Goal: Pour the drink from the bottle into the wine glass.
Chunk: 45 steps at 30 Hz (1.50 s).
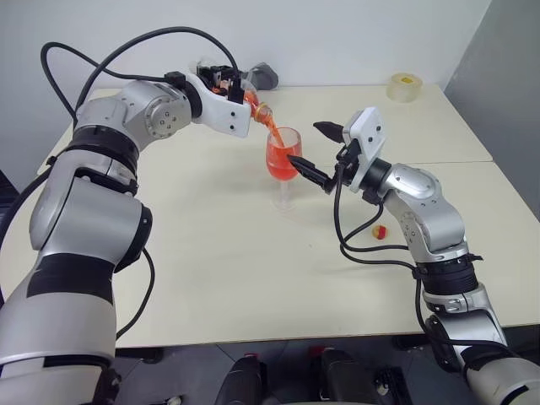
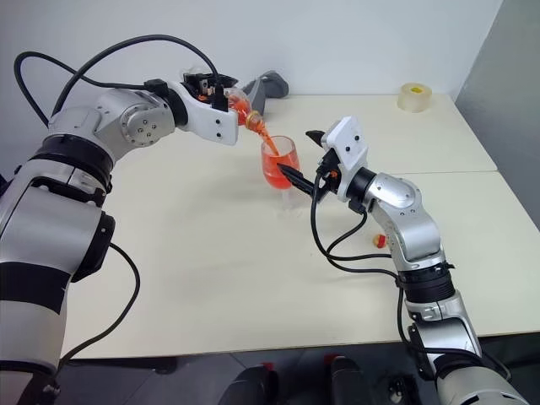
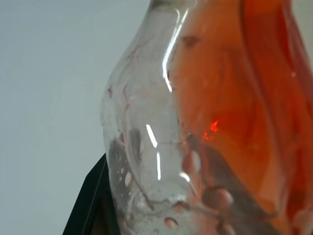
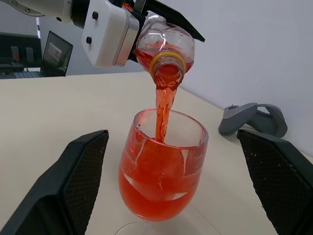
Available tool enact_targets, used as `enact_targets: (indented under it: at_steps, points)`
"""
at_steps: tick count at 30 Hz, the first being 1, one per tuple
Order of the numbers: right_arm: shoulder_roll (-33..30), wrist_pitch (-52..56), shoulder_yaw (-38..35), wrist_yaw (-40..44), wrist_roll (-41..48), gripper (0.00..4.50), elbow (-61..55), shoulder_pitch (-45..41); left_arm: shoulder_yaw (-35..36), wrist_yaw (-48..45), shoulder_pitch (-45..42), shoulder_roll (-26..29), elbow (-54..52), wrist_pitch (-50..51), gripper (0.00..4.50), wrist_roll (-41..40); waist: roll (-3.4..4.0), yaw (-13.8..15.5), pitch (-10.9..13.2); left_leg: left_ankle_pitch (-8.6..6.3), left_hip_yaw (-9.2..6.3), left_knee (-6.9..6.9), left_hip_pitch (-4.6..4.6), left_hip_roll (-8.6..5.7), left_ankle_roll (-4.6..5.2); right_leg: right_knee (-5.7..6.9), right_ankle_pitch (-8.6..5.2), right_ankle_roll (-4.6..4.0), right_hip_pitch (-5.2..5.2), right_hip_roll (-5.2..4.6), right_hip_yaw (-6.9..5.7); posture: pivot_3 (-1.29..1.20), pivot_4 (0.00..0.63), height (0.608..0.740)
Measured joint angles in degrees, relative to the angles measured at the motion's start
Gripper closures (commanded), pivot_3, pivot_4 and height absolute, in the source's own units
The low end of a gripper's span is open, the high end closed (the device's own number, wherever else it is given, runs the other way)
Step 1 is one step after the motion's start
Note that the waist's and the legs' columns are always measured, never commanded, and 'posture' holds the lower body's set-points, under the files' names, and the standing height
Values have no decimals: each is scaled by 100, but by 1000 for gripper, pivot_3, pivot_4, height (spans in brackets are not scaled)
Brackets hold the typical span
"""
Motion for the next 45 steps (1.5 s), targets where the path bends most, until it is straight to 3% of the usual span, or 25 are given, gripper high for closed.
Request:
enact_targets:
  at_steps: [12,25,33,41,45]
  points:
    - [-2,-8,-1,-2,-2,0,0,0,111,-262,1,-22,56,1,2553,-148,0,-1,0,0,1,0,0,0,0,1,0,0,0,0,-1,0,150,740]
    - [-28,-9,-2,-11,-3,0,0,1,1727,-2402,283,-446,95,479,2553,-2134,0,-46,0,1,3,4,0,1,-1,5,0,0,-1,-1,0,0,150,740]
    - [-38,-9,-2,3,12,0,-131,87,2781,-3092,519,-602,45,1190,2553,-3270,0,-61,0,1,2,7,1,2,-1,9,0,0,-1,-1,-2,0,150,740]
    - [-358,445,-73,176,504,0,-1356,769,3818,-2622,1419,-621,-285,2167,2553,-4328,-1,-106,-1,1,-8,9,3,4,-1,16,0,0,-1,-2,-1,0,150,740]
    - [-550,967,-237,357,1216,0,-2140,1328,4241,-1979,2004,-539,-543,2520,2553,-4671,-2,-108,-2,0,-11,8,2,5,-1,17,0,1,0,-4,7,0,150,740]
